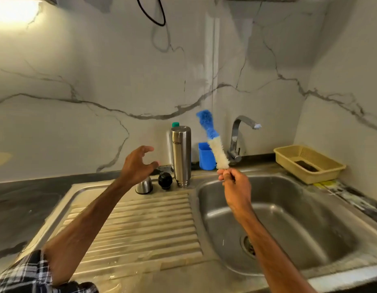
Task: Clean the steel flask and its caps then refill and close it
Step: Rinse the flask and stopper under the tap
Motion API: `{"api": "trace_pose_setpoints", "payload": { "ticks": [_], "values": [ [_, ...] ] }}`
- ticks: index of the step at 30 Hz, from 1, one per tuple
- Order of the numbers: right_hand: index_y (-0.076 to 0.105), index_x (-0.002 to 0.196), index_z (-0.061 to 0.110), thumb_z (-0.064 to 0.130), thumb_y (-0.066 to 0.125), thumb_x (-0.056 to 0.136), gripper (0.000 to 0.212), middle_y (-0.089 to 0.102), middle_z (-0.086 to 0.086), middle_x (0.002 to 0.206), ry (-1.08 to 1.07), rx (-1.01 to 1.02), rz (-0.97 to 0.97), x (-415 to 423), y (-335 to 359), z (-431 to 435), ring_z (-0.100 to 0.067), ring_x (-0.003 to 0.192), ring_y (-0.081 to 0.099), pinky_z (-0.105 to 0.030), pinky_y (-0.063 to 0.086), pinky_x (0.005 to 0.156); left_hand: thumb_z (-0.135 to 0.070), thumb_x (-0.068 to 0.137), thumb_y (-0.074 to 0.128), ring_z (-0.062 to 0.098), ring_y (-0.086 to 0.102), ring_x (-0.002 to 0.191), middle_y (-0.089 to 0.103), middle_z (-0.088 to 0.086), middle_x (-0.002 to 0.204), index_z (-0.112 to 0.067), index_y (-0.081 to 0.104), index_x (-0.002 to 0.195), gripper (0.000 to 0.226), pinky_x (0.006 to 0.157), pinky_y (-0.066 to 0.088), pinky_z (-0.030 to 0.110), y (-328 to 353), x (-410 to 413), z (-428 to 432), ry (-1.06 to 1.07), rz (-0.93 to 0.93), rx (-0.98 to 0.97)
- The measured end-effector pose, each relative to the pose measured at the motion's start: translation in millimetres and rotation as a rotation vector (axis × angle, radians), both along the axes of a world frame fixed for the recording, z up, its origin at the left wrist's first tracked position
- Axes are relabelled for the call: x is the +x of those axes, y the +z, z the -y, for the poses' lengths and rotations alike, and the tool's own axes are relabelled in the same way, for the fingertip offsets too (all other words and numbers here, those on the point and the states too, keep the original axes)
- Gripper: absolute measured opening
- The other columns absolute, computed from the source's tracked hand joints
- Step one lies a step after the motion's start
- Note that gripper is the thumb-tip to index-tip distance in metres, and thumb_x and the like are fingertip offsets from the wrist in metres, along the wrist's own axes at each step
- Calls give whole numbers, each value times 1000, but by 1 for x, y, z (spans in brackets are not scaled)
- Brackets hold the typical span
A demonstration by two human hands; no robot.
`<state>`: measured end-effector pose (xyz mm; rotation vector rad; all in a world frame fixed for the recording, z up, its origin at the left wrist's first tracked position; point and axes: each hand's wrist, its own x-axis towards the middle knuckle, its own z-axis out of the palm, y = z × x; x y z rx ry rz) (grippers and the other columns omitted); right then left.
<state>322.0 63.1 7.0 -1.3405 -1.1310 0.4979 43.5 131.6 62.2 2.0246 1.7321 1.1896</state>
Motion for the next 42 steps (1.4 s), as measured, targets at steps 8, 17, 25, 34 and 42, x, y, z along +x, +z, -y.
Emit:
{"api": "trace_pose_setpoints", "payload": {
  "ticks": [8,17,25,34,42],
  "values": [
    [75,83,11,4,54,87,22,72,-9,83,-318,153,655,42,158,-35,-26,77,67,-34,51,73,-41,86,78,19,55,125,57,1,139,-13,52,139,66,99,47,33,58,47,-7,-87,106,156],
    [64,109,13,14,58,92,18,69,-11,108,-549,-99,1617,35,253,-85,-29,109,60,-39,36,103,-41,84,81,30,41,138,47,12,148,-16,35,150,84,113,32,46,68,67,-30,-195,-58,126],
    [62,117,12,11,55,93,25,67,-10,120,-435,-107,1859,16,233,-114,-30,122,55,-42,20,119,-35,86,79,32,40,134,53,11,140,-25,37,150,78,110,30,45,56,67,-45,-265,-164,129],
    [64,114,13,16,58,98,17,69,-9,117,-361,-161,1867,9,188,-148,-28,124,55,-47,17,121,-27,88,77,26,39,138,53,5,144,-23,44,145,66,112,27,39,34,67,-56,-274,-137,144],
    [65,112,15,22,60,98,16,70,-7,117,-301,-217,1906,4,148,-174,-26,122,56,-48,13,122,-29,87,78,23,42,135,52,4,145,-24,43,145,68,105,26,30,32,68,-62,-262,-124,142]
  ]
}}
